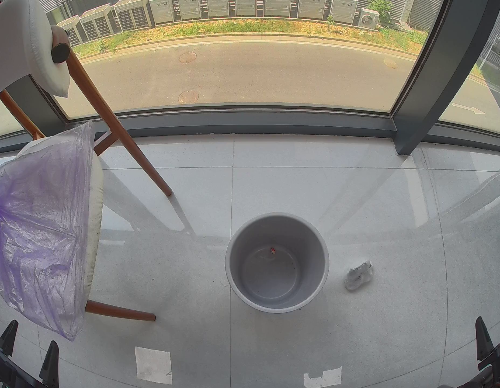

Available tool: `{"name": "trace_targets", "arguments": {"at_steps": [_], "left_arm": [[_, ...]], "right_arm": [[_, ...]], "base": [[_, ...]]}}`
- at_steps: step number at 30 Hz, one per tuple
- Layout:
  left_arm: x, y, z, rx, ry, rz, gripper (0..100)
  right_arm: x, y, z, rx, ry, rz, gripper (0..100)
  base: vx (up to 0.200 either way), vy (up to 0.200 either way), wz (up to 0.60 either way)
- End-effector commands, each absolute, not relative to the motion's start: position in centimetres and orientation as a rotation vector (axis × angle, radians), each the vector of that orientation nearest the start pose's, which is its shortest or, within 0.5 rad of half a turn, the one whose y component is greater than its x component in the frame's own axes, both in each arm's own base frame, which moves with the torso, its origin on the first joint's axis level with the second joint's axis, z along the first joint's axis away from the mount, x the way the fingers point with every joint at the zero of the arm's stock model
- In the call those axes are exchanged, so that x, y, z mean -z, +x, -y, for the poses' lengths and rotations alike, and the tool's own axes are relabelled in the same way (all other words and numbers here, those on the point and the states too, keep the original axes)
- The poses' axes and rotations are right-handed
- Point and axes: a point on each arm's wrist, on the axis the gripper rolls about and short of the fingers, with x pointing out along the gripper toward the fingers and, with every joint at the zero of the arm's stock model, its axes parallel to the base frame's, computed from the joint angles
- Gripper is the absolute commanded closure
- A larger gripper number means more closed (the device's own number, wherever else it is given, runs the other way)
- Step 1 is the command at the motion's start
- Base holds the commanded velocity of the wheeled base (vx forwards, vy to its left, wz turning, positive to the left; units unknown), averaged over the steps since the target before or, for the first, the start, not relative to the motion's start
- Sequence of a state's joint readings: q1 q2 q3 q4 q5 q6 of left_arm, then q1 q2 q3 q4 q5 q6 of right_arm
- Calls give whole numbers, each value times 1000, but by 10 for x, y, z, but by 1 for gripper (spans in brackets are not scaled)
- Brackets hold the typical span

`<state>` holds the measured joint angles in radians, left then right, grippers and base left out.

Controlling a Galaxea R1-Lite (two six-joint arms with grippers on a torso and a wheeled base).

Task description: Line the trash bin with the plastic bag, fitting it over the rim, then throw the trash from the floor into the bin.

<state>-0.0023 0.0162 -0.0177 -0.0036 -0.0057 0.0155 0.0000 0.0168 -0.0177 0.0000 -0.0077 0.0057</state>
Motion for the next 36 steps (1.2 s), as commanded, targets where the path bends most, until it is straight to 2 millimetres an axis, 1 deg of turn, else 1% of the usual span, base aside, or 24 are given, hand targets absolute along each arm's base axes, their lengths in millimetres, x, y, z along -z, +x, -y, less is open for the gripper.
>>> {"name": "trace_targets", "arguments": {"at_steps": [1, 2, 5, 6, 10, 11, 13, 14, 15, 17, 18, 20, 22, 23, 24, 25, 26, 27, 28, 30, 33, 34, 35, 36], "left_arm": [[-76, -23, 0, 9, 17, 8, 0], [-77, -23, 0, 11, 18, 9, 0], [-95, -25, 1, 26, 50, 194, 0], [-97, -25, 1, 40, 57, 211, 0], [-99, -26, 3, 104, 92, 224, 0], [-104, -27, 3, 106, 103, 226, 0], [-118, -22, 3, 105, 100, 157, 0], [-118, -22, 3, 105, 100, 157, 0], [-141, -12, 3, 110, 96, 82, 0], [-166, 1, 2, 108, 99, 45, 0], [-172, 7, 2, 108, 98, 28, 0], [-197, 31, 2, 97, 98, -27, 0], [-208, 44, 2, 95, 96, -54, 0], [-215, 57, 1, 86, 94, -88, 0], [-217, 64, 1, 79, 96, -105, 0], [-217, 65, 1, 79, 96, -109, 0], [-220, 82, 0, 74, 93, -159, 0], [-222, 87, 0, 72, 96, -170, 0], [-222, 87, 0, 72, 96, -170, 0], [-229, 111, 0, 77, 105, -209, 0], [-234, 128, 0, 83, 107, -238, 0], [-234, 128, 0, 83, 107, -238, 0], [-235, 139, 2, 102, 117, -256, 0], [-235, 144, 4, 117, 134, -265, 0]], "right_arm": [[-76, -23, 0, 8, 6, -2, 0], [-76, -23, 0, 8, 6, -2, 0], [-76, -23, 0, 8, 6, 0, 0], [-76, -23, 0, 8, 6, -2, 0], [-76, -23, 0, 8, 6, 0, 0], [-76, -23, 0, 8, 6, 0, 0], [-76, -23, 0, 8, 6, 0, 0], [-76, -23, 0, 8, 6, 0, 0], [-76, -23, 0, 8, 6, 0, 0], [-76, -23, 0, 8, 6, 0, 0], [-76, -23, 0, 8, 6, 0, 0], [-76, -23, 0, 8, 6, 0, 0], [-76, -23, 0, 8, 6, 0, 0], [-76, -23, 0, 8, 6, 0, 0], [-76, -23, 0, 8, 6, 0, 0], [-76, -23, 0, 8, 6, 0, 0], [-76, -23, 0, 8, 6, 0, 0], [-76, -23, 0, 8, 6, 0, 0], [-76, -23, 0, 8, 6, 0, 0], [-76, -23, 0, 8, 8, 0, 0], [-76, -23, 0, 8, 8, 0, 0], [-76, -23, 0, 8, 8, 0, 0], [-76, -23, 0, 8, 8, 0, 0], [-76, -23, 0, 8, 8, 0, 0]], "base": [[0, 0, 0], [0, 0, 0], [0, 0, 0], [0, 0, 0], [0, 0, 0], [0, 0, 0], [0, 0, 0], [0, 0, 0], [0, 0, 0], [0, 0, 0], [0, 0, 0], [0, 0, 0], [0, 0, 0], [0, 0, 0], [0, 0, 0], [0, 0, 0], [0, 0, 0], [0, 0, 0], [0, 0, 0], [0, 0, 0], [0, 0, 0], [0, 0, 0], [0, 0, 0], [0, 0, 0]]}}
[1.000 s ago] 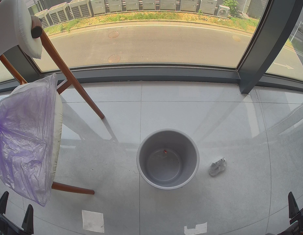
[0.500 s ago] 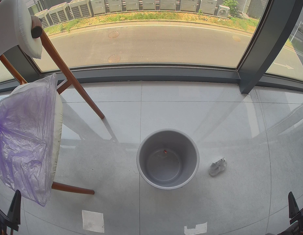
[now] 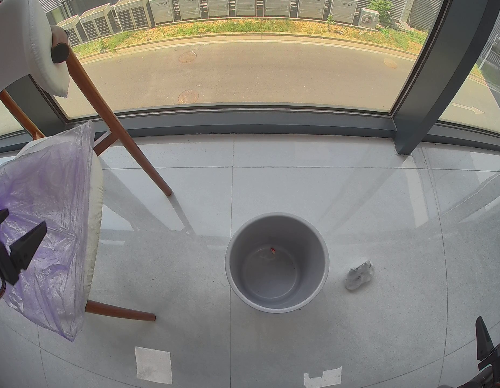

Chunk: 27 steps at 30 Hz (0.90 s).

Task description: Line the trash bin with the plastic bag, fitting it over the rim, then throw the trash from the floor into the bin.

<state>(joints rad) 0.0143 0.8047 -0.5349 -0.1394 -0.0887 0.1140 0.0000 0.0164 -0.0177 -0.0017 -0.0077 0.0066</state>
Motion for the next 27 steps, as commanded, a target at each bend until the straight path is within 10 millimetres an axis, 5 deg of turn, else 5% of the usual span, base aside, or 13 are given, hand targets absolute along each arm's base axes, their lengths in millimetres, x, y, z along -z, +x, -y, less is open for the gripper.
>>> {"name": "trace_targets", "arguments": {"at_steps": [1, 12, 27], "left_arm": [[-235, 148, 5, 127, 145, -274, 0], [-212, 181, 10, 146, 362, -403, 0], [-192, 222, 10, 43, 379, -432, 0]], "right_arm": [[-76, -23, 0, 8, 8, 0, 0], [-76, -23, 0, 8, 9, 0, 0], [-76, -23, 0, 8, 9, 0, 0]], "base": [[0, 0, 0], [0, 0, 0], [0, 0, 0]]}}
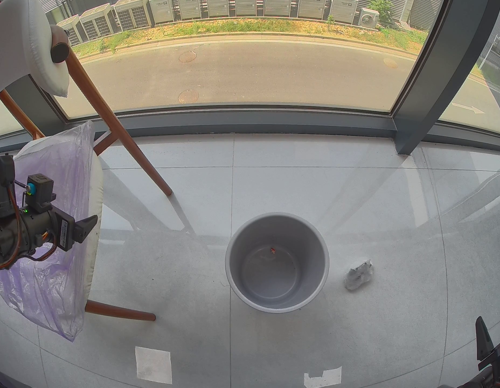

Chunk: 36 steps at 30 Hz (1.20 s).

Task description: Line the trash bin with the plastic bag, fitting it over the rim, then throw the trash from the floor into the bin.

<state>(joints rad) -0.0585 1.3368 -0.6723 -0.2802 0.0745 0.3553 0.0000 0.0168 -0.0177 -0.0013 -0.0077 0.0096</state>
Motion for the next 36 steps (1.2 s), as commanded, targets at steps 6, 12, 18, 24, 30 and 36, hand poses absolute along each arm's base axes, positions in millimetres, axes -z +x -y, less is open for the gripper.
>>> {"name": "trace_targets", "arguments": {"at_steps": [6, 12, 18, 24, 30, 36], "left_arm": [[-188, 228, 8, 24, 381, -451, 0], [-186, 231, 6, -9, 386, -449, 0], [-183, 230, 2, -23, 383, -464, 100], [-189, 227, -5, -48, 370, -439, 100], [-197, 204, -4, -12, 343, -385, 100], [-207, 178, 6, 178, 244, -291, 100]], "right_arm": [[-76, -23, 0, 8, 11, 0, 0], [-76, -23, 0, 8, 11, 0, 0], [-76, -23, 0, 8, 12, 0, 0], [-76, -23, 0, 8, 12, 0, 0], [-76, -23, 0, 8, 12, 0, 0], [-76, -23, 0, 8, 12, 0, 0]], "base": [[0, 0, 0], [0, 0, 0], [0, 0, 0], [0, 0, 0], [0, 0, 0], [0, 0, 0]]}}
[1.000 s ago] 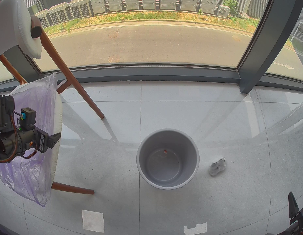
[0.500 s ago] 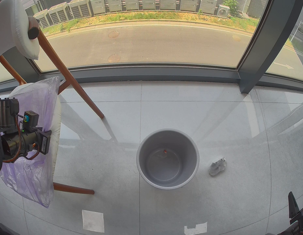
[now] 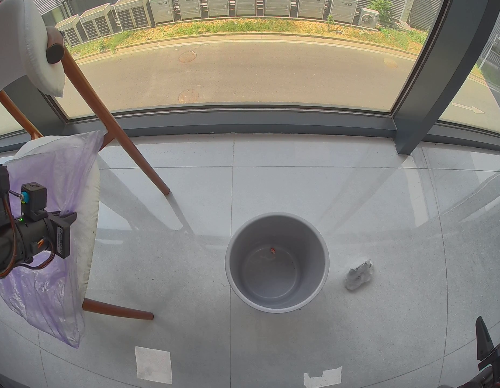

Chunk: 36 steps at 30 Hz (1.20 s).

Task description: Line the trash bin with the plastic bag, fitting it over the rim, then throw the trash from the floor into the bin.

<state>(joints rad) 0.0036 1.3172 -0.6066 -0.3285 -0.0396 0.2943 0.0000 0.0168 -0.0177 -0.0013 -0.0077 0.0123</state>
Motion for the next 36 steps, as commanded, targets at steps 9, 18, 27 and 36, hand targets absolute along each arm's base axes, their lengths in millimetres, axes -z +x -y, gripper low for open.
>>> {"name": "trace_targets", "arguments": {"at_steps": [9, 18, 27, 36], "left_arm": [[-216, 174, 25, 438, 171, -231, 100], [-248, 163, 87, 776, -38, -188, 100], [-258, 144, 130, 1004, -131, -237, 100], [-251, 125, 155, 1132, -136, -301, 100]], "right_arm": [[-76, -23, 0, 8, 12, 0, 0], [-76, -23, 0, 8, 12, 0, 0], [-76, -23, 0, 9, 12, 0, 0], [-76, -23, 0, 9, 12, 0, 0]], "base": [[0, 0, 0], [0, 0, 0], [0, 0, 0], [0, 0, 0]]}}
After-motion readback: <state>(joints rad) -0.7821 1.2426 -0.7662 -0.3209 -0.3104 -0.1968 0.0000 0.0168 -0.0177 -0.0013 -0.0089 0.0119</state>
